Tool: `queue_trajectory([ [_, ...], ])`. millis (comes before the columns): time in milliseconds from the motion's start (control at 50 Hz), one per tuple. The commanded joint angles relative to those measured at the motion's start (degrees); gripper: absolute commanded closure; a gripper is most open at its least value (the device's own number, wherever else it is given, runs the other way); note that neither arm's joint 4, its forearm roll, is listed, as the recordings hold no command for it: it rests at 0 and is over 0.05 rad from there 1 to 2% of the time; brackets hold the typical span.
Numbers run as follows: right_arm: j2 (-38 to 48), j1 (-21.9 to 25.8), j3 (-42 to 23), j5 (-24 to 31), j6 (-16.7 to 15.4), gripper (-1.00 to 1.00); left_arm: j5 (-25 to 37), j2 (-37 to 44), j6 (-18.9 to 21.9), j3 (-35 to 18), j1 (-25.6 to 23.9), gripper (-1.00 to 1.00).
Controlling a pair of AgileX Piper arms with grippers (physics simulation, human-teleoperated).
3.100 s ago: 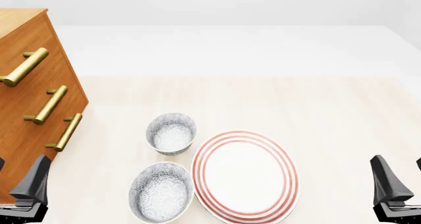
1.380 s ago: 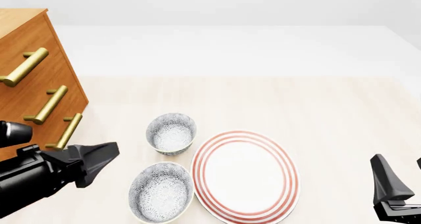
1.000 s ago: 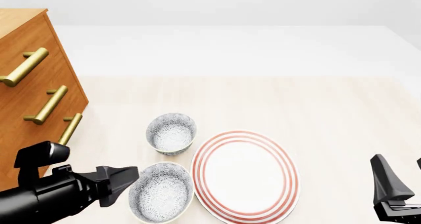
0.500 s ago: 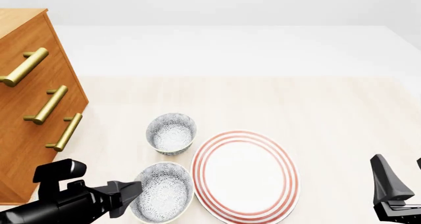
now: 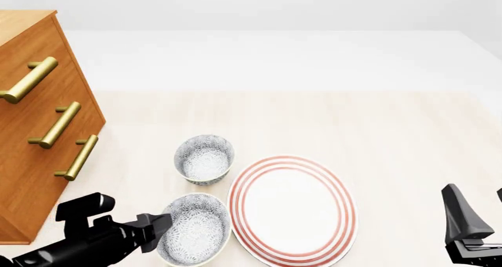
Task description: Stack the bowl in the middle on the bowl at the back.
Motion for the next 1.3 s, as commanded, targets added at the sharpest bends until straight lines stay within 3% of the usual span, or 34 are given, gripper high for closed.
queue_trajectory([
  [20,0.0,0.02,0.0,0.0,-0.01,-1.0,-13.35,9.58,-2.08,2.89,0.99,-1.0],
  [360,-0.13,-0.02,-0.04,0.1,-0.02,-1.0,-29.19,23.21,-4.71,4.81,-0.37,-1.0],
  [500,-0.07,-0.03,-0.02,0.09,0.03,-1.0,-29.89,23.41,-4.93,4.25,-2.32,-1.0],
  [520,-0.05,-0.02,-0.02,0.08,0.04,-1.0,-29.04,22.76,-4.94,3.95,-2.6,1.0],
  [780,0.08,0.03,-0.01,-0.03,-0.07,-1.0,-21.37,15.54,-4.43,2.15,-3.08,1.0],
  [980,-0.04,0.09,-0.01,0.02,-0.28,-1.0,-6.77,1.95,-3.67,-0.78,-3.22,1.0],
  [1000,0.11,0.1,-0.05,-0.11,-0.34,-1.0,-2.92,-1.33,-3.48,-1.85,-3.47,1.0],
  [1140,0.05,0.14,-0.04,-0.09,-0.45,-1.0,8.51,-9.87,-2.31,-5.61,-4.26,1.0],
  [1260,-0.05,0.19,-0.08,0.01,-0.53,-1.0,16.97,-14.16,-0.69,-10.09,-5.14,1.0],
  [1300,-0.05,0.19,-0.08,0.01,-0.53,-1.0,17.01,-14.19,-0.69,-10.1,-5.14,1.0],
])
